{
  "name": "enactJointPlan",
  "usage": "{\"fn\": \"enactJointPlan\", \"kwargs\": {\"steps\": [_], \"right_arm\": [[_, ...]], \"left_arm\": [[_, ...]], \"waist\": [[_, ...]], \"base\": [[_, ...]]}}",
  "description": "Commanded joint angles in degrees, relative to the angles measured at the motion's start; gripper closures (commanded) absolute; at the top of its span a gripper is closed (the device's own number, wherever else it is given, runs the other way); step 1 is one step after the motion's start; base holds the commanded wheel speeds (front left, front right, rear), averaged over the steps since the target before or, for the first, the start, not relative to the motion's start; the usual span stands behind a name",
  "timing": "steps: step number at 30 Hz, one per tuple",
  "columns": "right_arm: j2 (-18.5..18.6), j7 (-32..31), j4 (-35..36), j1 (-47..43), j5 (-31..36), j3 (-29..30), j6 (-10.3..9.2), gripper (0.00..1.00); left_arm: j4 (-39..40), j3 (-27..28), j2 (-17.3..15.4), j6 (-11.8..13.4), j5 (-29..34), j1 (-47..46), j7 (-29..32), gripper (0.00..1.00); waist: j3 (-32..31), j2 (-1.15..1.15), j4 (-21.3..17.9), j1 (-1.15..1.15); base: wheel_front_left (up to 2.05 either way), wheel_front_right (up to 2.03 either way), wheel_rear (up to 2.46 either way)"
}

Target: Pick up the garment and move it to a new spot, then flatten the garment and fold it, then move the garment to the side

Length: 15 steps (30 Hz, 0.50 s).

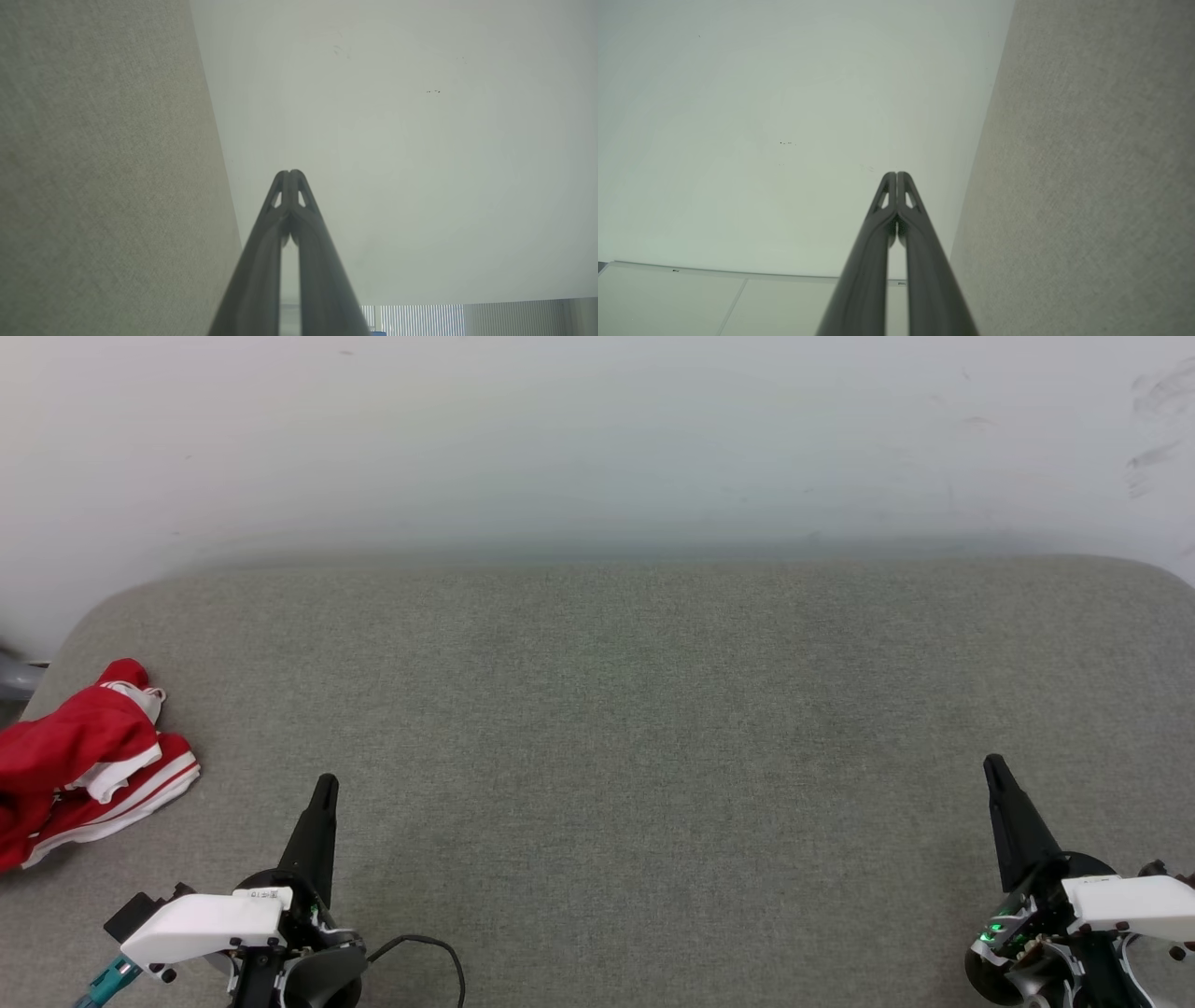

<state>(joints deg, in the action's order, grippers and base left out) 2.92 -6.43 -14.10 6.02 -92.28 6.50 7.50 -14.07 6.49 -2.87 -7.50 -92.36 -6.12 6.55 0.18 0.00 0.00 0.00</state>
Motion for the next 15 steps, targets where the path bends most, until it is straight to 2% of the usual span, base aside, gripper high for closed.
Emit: {"fn": "enactJointPlan", "kwargs": {"steps": [1,15], "right_arm": [[-0.13,-0.15,0.06,0.75,0.06,-0.04,-0.03,1.00],[-0.13,-0.15,0.06,0.75,0.06,-0.04,-0.03,1.00]], "left_arm": [[0.10,0.14,0.08,-0.15,0.12,-0.39,-0.03,1.00],[0.10,0.14,0.08,-0.15,0.12,-0.39,-0.03,1.00]], "waist": [[0.00,0.00,0.00,0.00],[0.00,0.00,0.00,0.00]], "base": [[0.00,0.00,0.00],[0.00,0.00,0.00]]}}
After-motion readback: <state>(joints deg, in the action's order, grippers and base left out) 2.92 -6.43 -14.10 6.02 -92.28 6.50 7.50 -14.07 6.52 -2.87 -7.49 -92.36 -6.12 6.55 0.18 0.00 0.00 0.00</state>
